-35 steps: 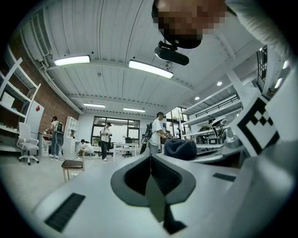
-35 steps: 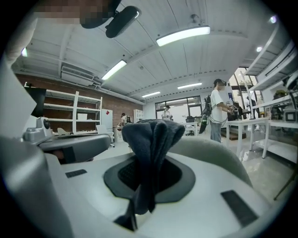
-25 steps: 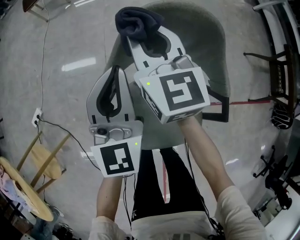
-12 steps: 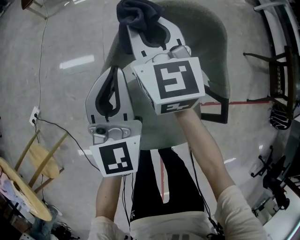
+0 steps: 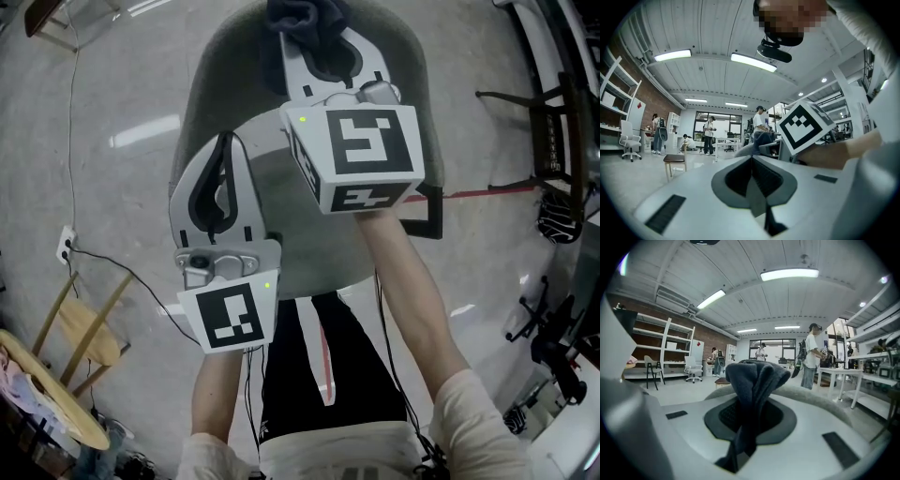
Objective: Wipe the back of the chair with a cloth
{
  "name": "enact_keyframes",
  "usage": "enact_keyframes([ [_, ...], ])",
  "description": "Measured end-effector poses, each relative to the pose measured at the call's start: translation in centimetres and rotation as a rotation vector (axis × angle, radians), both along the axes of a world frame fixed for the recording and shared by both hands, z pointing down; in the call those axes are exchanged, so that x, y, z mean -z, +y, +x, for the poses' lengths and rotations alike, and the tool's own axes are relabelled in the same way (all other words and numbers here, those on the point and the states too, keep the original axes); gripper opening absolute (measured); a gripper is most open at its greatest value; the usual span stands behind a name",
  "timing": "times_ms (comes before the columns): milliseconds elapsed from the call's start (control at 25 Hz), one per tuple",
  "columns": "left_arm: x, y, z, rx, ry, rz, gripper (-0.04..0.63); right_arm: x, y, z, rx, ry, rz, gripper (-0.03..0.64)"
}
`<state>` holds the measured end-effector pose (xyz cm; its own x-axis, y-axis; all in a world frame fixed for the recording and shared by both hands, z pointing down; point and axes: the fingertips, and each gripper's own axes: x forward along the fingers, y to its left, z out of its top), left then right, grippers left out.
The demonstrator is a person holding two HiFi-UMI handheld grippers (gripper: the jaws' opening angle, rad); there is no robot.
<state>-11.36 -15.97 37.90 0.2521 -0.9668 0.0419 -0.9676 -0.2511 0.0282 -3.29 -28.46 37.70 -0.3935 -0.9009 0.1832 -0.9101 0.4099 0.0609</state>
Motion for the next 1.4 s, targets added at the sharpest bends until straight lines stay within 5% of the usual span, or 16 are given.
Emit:
enact_keyframes([
  [440, 0.3, -0.3, 5.0, -0.074, 0.006, 0.009, 0.015, -0.6, 0.7, 9.7, -0.186, 0.025, -0.016, 0.058],
  [800, 0.1, 0.0, 8.5, -0.127, 0.002, 0.001, 0.015, -1.0, 2.0, 13.9, -0.238, 0.032, -0.016, 0.058],
  [1160, -0.2, 0.6, 7.4, -0.094, 0.002, -0.002, 0.015, -0.8, 2.5, 14.2, -0.246, 0.03, -0.012, 0.058],
  [1400, -0.4, 0.9, 5.2, -0.037, 0.01, -0.008, 0.015, 0.2, 4.6, 6.9, -0.022, 0.066, 0.049, 0.057],
])
